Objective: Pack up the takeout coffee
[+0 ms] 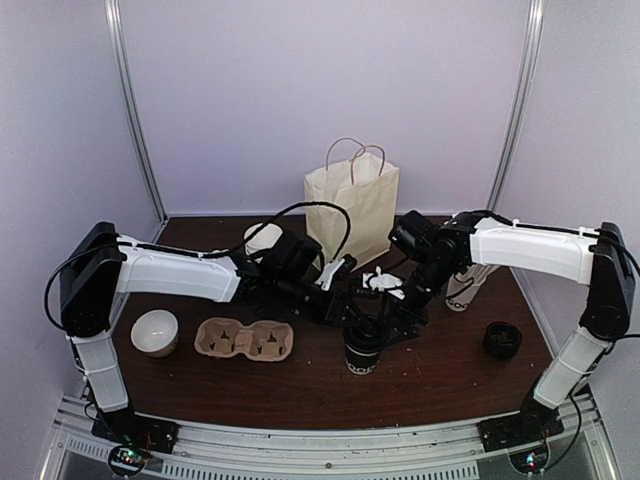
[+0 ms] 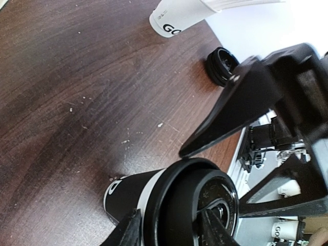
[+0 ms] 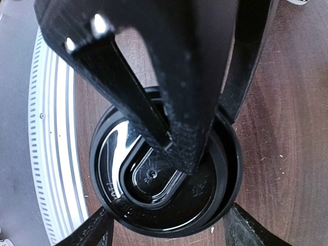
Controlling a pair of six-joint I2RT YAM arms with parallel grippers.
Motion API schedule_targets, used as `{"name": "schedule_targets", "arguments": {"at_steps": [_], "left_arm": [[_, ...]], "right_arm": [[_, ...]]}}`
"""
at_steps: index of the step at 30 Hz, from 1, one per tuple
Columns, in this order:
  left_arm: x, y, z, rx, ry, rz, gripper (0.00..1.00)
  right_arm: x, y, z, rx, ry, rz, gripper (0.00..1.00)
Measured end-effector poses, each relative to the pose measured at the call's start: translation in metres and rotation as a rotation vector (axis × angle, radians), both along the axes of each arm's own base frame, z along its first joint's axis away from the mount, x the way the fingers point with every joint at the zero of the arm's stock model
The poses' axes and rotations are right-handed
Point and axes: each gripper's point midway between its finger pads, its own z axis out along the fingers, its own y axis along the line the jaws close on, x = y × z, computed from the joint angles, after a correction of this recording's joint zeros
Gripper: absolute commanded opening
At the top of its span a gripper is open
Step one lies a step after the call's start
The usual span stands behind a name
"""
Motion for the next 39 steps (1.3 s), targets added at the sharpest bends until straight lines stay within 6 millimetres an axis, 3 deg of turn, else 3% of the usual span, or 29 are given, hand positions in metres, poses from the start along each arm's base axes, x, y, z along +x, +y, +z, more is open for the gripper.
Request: {"name": "schedule_targets", "arguments": {"at_steps": [22,33,39], "left_arm": [[-0.002,0.003,-0.005,-0.072,0.068,-0.002,0.44],[-0.003,0.004,-0.004,-0.065,0.047,-0.010,0.54],[-0.008,0.009,0.000,-0.005,0.004,-0.013,0.59]], "right_arm": [[-0.004,0.000,-0.018,-0.055,0.149,-0.069,0.62],[-0.005,-0.001,-0.013,-0.066,0.152,-0.073,0.73],[0.003,0.000,0.000,-0.062,0.090,-0.055,0.79]]}}
